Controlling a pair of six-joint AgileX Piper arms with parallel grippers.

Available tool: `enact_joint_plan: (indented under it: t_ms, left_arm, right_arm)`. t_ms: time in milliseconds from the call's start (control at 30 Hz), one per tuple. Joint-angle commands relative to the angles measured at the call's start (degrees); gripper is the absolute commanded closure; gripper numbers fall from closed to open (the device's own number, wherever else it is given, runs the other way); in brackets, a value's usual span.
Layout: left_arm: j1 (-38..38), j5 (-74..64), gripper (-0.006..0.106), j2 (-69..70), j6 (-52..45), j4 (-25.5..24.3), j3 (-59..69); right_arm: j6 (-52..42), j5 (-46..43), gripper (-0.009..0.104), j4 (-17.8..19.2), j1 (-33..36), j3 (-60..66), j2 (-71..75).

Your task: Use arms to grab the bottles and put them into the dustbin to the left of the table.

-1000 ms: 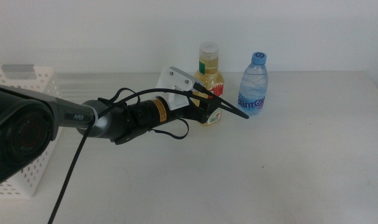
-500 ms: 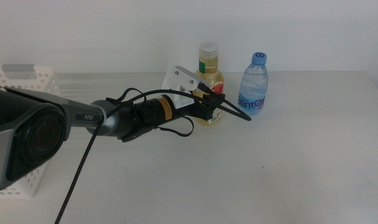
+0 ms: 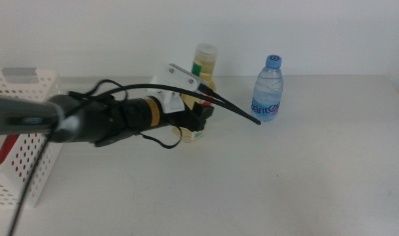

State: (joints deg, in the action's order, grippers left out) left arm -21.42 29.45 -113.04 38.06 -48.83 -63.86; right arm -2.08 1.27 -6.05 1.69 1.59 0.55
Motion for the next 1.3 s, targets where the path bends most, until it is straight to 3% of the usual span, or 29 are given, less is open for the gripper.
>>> enact_joint_plan:
  t_ms: [0, 233, 400, 567, 667, 1000, 1067, 1133, 1200, 1267]
  left_arm:
    - [0.0, 3.8, 0.088, 9.5, 0.6, 3.7, 1.0]
    - [0.0, -7.1, 0.085, 25.3, 5.3, 1.8, 7.8]
    - [-0.1, -16.9, 0.087, 35.5, 14.6, -7.4, 9.3]
    - [-0.1, -26.0, 0.1, 43.3, 25.6, -17.0, 9.4]
    - [-0.1, -30.7, 0.106, 46.2, 29.6, -20.3, 9.4]
    - [-0.1, -33.0, 0.106, 50.6, 30.8, -18.8, 9.4]
    - [-0.1, -33.5, 0.106, 50.7, 27.8, -15.1, 9.4]
    - [-0.1, -34.5, 0.106, 50.7, 20.1, -6.7, 9.4]
    - [-0.1, -36.7, 0.106, 50.7, 6.5, 4.8, 9.3]
    - [0.0, -40.7, 0.106, 50.7, -11.9, 20.1, 8.7]
  right_arm:
    - [-0.7, -4.4, 0.008, 0.2, -0.5, -0.4, 1.6]
    - [-0.7, -4.4, 0.008, 0.2, -0.5, -0.4, 1.6]
    - [-0.7, -4.4, 0.008, 0.2, -0.5, -0.4, 1.6]
    - [-0.7, -4.4, 0.008, 0.2, -0.5, -0.4, 1.6]
    - [-0.7, -4.4, 0.008, 0.2, -0.5, -0.4, 1.6]
    - [-0.7, -4.4, 0.008, 0.2, -0.5, -0.4, 1.6]
    - [-0.7, -4.4, 0.008, 0.2, -0.5, -0.4, 1.6]
    - [-0.7, -4.4, 0.008, 0.2, -0.5, -0.4, 1.6]
    - [-0.7, -4.4, 0.008, 0.2, -0.5, -0.4, 1.6]
    - [-0.7, -4.4, 0.008, 0.2, -0.5, -0.4, 1.6]
